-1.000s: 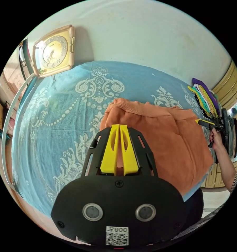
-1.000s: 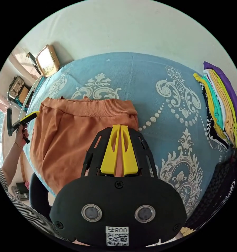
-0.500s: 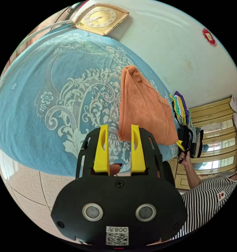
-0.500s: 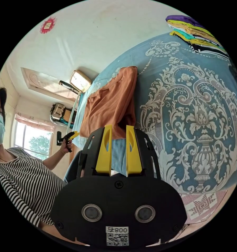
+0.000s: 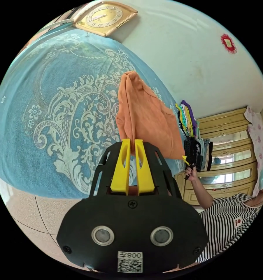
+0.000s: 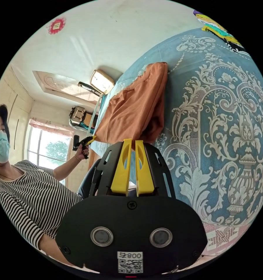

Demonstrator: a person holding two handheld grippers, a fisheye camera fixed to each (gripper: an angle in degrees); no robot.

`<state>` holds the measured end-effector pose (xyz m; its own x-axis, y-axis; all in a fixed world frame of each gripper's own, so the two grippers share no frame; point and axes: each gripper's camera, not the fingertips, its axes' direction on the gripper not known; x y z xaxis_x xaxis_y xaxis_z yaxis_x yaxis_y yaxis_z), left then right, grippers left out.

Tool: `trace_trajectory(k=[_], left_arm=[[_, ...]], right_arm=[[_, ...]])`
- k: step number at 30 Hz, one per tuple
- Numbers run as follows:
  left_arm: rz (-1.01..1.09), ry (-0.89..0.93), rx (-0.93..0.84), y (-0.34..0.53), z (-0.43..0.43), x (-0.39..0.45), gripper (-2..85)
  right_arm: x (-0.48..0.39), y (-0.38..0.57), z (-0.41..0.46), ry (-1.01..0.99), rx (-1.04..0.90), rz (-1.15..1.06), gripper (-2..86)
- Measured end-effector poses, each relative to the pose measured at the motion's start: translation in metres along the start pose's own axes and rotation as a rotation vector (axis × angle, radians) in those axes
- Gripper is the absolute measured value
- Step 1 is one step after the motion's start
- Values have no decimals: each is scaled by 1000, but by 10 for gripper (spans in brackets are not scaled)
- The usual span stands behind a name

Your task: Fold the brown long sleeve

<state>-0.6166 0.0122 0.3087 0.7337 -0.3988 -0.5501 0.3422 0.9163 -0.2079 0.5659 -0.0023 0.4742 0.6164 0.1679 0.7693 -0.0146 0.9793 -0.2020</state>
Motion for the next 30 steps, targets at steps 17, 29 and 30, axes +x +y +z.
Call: trace_trajectory(k=[17,29,30], left_arm=[[98,-152,-4,87,44,125,75],[867,-128,-205,146,207,430,112],[942,-137,-214,155,225,458,118]], right_arm=[[83,56,-11,-69,68,235,60],[89,53,2,-93,37,158,22],[88,53,1,-103,42,158,21]])
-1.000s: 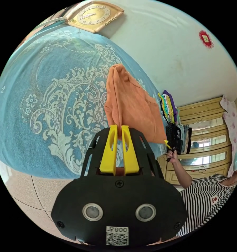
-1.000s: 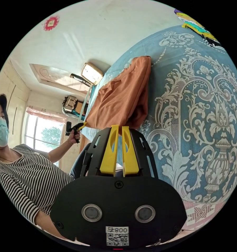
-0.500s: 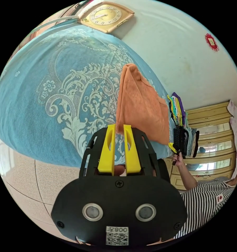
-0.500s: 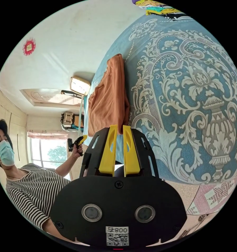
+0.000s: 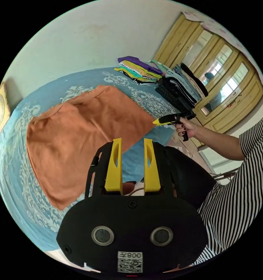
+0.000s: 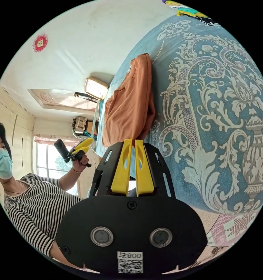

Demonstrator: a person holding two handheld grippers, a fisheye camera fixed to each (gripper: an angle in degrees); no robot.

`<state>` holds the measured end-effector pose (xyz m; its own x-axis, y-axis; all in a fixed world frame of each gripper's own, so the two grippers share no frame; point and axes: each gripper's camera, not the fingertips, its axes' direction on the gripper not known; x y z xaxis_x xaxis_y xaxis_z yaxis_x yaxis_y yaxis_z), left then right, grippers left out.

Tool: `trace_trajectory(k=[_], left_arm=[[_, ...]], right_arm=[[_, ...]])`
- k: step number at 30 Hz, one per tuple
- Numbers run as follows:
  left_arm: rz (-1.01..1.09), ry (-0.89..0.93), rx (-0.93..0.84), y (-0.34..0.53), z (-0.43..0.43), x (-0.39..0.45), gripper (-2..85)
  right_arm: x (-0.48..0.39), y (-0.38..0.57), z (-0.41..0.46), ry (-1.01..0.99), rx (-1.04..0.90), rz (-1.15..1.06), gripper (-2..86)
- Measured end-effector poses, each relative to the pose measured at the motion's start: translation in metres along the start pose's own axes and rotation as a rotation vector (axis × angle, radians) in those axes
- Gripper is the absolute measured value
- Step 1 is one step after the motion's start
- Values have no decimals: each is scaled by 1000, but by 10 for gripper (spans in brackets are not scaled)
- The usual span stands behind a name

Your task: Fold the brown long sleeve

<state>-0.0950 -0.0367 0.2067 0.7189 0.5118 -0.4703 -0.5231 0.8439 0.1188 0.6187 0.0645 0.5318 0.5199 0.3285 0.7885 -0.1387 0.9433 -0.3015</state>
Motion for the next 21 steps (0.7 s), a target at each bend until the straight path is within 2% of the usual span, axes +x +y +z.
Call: trace_trajectory(k=[6,11,14,16,19,21], left_arm=[[284,-149,-87,-89,70,105,138],[391,-298,-183,-128,123,156,124],[375,-362,-195,-145,140,170,91],[346,-332,-190,-154,142,171,71],[214,-251,-152,-167,138,158,45],[49,-143,-96,-175,129,135,36]], right_arm=[[-9,-12,-4,-63,-9,-14,14],[-17,-27,-3,-72,-31,-43,12],[-16,-34,-1,-27,-49,-47,11],[-13,-37,-2,-30,-47,-45,11],[-4,-41,-7,-105,-12,-42,10],[2,-44,-12,-133,24,-39,9]])
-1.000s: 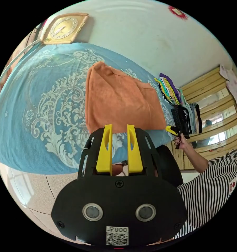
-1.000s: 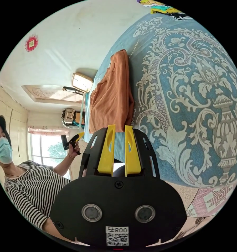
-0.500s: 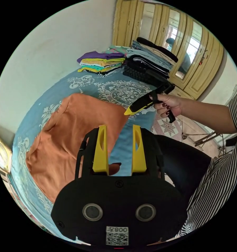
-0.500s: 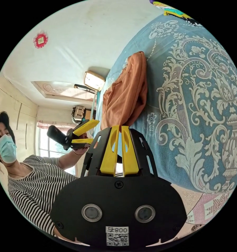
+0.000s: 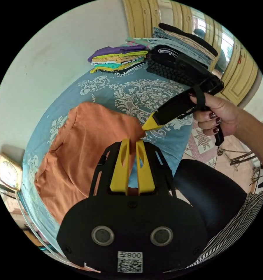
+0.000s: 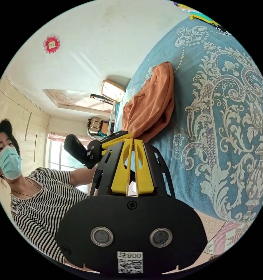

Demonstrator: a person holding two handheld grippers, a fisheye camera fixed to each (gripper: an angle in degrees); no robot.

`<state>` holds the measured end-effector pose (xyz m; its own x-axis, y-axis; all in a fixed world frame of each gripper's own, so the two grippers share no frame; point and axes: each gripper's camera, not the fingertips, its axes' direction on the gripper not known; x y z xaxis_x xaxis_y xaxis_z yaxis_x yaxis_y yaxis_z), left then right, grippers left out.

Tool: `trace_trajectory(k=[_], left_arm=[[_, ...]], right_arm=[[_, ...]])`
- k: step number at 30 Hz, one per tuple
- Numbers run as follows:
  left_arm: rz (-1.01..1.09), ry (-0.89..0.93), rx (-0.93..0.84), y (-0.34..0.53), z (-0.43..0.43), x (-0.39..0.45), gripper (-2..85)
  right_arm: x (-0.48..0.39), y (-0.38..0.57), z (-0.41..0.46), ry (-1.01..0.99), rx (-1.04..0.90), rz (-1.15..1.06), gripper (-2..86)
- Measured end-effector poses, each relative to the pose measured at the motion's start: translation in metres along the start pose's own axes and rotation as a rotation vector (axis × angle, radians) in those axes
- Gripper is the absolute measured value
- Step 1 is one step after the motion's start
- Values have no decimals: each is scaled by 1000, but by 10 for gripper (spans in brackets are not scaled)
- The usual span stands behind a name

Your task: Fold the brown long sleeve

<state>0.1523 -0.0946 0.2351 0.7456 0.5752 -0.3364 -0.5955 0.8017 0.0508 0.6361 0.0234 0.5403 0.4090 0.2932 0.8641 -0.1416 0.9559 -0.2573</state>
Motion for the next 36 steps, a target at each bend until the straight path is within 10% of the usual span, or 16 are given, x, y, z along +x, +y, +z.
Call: trace_trajectory(k=[9,36], left_arm=[[-414,325,120,3,-1,-74,26],[-159,216,75,-19,6,-38,24]], right_arm=[[61,-39,-16,34,158,195,70],[100,-237,63,-50,173,323,110]])
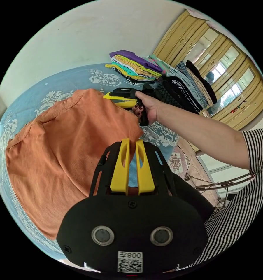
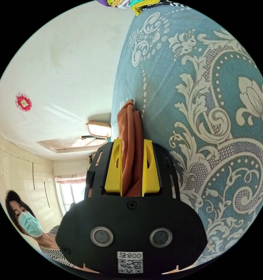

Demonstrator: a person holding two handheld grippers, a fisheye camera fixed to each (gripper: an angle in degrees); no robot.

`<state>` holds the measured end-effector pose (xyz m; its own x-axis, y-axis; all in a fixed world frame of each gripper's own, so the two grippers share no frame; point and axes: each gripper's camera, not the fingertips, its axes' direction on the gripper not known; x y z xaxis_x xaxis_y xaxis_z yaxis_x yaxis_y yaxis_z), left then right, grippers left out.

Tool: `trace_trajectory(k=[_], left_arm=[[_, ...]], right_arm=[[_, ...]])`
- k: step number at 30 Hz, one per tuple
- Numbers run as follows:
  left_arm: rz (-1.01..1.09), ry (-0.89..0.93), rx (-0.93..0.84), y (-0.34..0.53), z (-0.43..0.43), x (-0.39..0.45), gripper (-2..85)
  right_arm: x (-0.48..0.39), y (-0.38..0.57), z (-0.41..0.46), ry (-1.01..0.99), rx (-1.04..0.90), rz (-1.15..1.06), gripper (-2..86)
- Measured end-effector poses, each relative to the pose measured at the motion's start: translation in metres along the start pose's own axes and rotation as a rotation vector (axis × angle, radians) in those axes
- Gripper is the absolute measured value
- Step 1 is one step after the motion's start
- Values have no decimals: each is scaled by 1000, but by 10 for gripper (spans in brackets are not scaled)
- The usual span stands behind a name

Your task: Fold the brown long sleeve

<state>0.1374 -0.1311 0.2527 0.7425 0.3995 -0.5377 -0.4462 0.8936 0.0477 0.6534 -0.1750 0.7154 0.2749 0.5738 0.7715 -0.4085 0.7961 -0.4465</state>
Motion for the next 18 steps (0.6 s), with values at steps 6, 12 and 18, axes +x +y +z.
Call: trace_trajectory(k=[6,12,18], left_arm=[[40,-13,-20,12,-3,-7,23],[49,-11,-2,35,-24,-26,20],[-11,29,81,76,-72,-64,21]], right_arm=[[-20,-17,36,81,-68,-25,90],[-43,-18,53,38,-70,-37,41],[-98,-7,72,3,-40,-120,29]])
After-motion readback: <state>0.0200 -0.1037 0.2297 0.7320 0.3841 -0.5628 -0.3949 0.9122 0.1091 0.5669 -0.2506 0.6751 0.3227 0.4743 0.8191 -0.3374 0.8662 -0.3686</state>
